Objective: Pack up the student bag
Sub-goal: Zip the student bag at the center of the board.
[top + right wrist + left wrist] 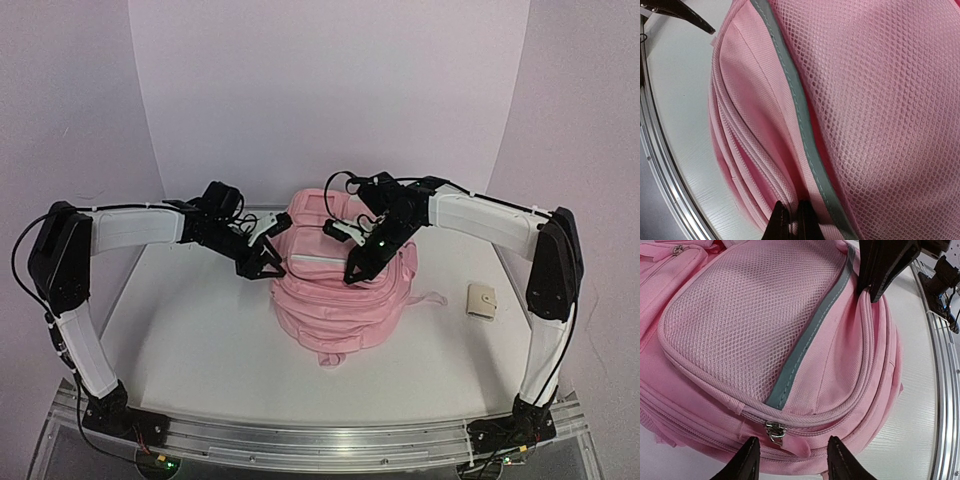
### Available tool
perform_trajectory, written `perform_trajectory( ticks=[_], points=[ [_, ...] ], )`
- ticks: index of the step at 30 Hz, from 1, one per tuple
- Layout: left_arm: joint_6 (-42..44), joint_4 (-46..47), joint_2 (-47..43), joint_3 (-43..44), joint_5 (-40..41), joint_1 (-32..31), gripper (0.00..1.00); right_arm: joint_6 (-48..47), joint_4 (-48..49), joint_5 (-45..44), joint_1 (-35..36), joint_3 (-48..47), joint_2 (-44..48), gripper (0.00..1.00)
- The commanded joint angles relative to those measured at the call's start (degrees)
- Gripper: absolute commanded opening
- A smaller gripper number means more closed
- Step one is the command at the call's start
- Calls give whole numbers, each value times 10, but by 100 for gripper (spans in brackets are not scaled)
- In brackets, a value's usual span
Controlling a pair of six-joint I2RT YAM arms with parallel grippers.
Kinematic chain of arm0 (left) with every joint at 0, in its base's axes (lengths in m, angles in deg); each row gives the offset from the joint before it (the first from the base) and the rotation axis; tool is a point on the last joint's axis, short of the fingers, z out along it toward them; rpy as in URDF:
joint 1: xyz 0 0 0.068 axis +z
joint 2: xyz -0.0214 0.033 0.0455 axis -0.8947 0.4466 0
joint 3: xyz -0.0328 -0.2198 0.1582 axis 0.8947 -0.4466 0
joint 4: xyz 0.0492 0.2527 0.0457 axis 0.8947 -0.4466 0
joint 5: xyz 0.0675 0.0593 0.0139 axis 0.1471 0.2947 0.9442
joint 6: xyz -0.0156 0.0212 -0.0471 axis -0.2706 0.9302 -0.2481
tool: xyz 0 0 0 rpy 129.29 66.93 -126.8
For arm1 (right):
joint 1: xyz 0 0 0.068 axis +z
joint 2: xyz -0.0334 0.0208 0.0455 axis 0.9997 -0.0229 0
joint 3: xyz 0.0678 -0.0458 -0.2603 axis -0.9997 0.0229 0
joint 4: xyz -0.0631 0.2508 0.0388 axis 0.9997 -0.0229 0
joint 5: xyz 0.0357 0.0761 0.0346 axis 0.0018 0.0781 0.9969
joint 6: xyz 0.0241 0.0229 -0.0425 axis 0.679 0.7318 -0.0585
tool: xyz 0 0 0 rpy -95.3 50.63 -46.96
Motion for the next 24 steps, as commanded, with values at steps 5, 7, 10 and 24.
perform_trajectory(
  ticks=[5,7,10,24],
  points=[
    [-20,18,5,11,21,-27,12,22,-32,-8,-5,-5,-19,0],
    [-27,13,0,6,43,-38,3,26,-31,-10,-5,-6,-21,0],
    [-39,15,-20,-15,75,-54,0,37,-30,-26,-4,-6,-24,0],
    [-84,7,-96,-92,194,-129,0,88,8,-30,-3,12,-16,0]
  ],
)
